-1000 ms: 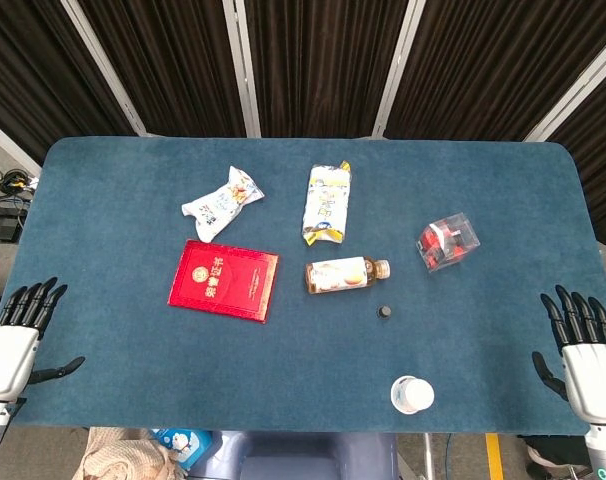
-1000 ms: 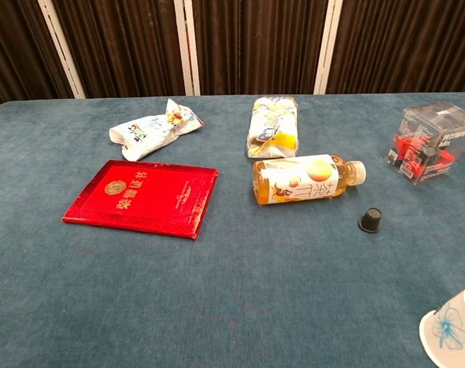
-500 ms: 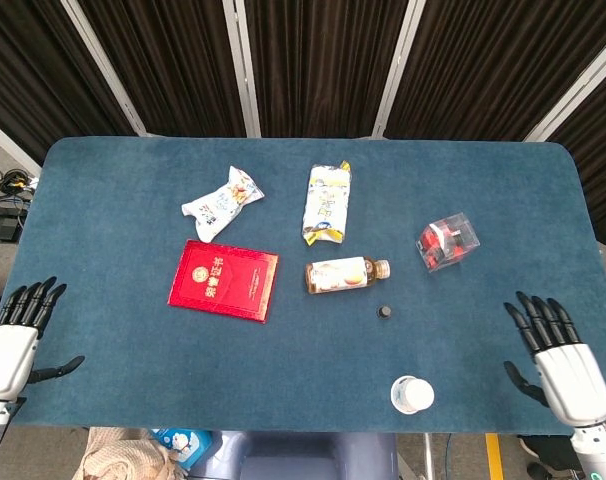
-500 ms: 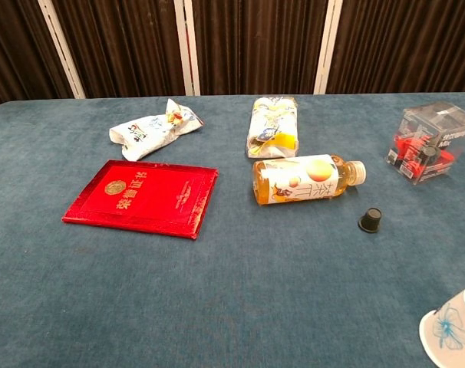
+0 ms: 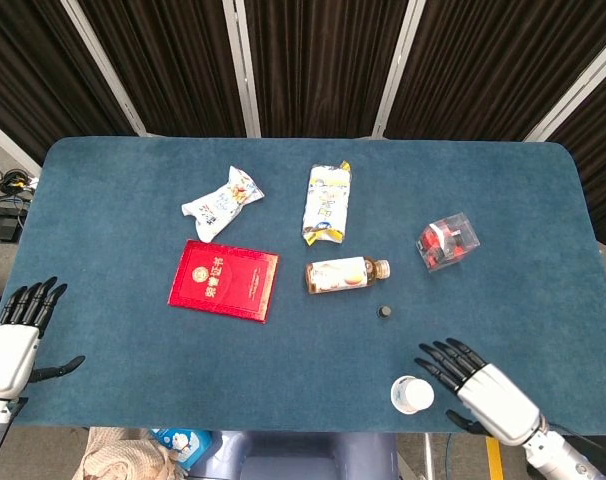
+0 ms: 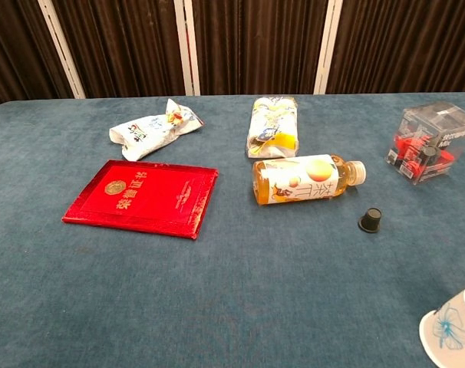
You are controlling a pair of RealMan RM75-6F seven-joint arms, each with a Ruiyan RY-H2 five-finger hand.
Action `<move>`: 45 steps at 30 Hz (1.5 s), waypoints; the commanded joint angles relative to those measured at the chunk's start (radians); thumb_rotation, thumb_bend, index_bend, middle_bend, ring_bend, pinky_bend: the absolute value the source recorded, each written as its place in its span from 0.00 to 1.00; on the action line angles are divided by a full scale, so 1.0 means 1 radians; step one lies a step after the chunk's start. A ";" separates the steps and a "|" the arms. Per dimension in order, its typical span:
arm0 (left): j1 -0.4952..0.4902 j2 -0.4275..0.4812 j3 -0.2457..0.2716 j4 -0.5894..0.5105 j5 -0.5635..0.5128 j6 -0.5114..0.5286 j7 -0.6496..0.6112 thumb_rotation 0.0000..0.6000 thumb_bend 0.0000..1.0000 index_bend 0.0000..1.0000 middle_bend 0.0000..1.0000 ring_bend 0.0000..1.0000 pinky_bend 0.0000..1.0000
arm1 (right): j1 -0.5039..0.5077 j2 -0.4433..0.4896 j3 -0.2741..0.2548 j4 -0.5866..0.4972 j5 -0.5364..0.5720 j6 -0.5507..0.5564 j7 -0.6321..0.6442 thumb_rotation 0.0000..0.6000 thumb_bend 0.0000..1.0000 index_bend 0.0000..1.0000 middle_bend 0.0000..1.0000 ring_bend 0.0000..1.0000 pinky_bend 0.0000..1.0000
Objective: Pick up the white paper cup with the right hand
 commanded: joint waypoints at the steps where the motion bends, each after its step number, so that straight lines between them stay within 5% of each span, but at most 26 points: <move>1: -0.001 0.000 -0.001 0.000 -0.001 -0.002 0.001 1.00 0.00 0.00 0.00 0.00 0.00 | 0.016 -0.010 -0.018 -0.023 -0.002 -0.044 -0.037 1.00 0.31 0.00 0.00 0.00 0.12; 20: -0.004 0.001 0.000 -0.006 -0.007 -0.012 0.002 1.00 0.00 0.00 0.00 0.00 0.00 | 0.036 -0.079 -0.031 -0.011 0.082 -0.167 -0.138 1.00 0.31 0.01 0.05 0.13 0.28; 25: -0.005 0.003 0.000 -0.009 -0.010 -0.015 0.002 1.00 0.00 0.00 0.00 0.00 0.00 | 0.038 -0.084 -0.034 -0.008 0.112 -0.196 -0.157 1.00 0.31 0.11 0.11 0.19 0.35; 33: -0.004 0.001 -0.003 -0.009 -0.014 -0.012 0.009 1.00 0.00 0.00 0.00 0.00 0.00 | 0.042 -0.089 -0.045 -0.007 0.118 -0.196 -0.169 1.00 0.34 0.39 0.35 0.43 0.55; 45: -0.004 0.000 -0.005 -0.008 -0.015 -0.011 0.009 1.00 0.00 0.00 0.00 0.00 0.00 | 0.048 -0.083 -0.044 -0.025 0.123 -0.163 -0.169 1.00 0.35 0.44 0.39 0.46 0.55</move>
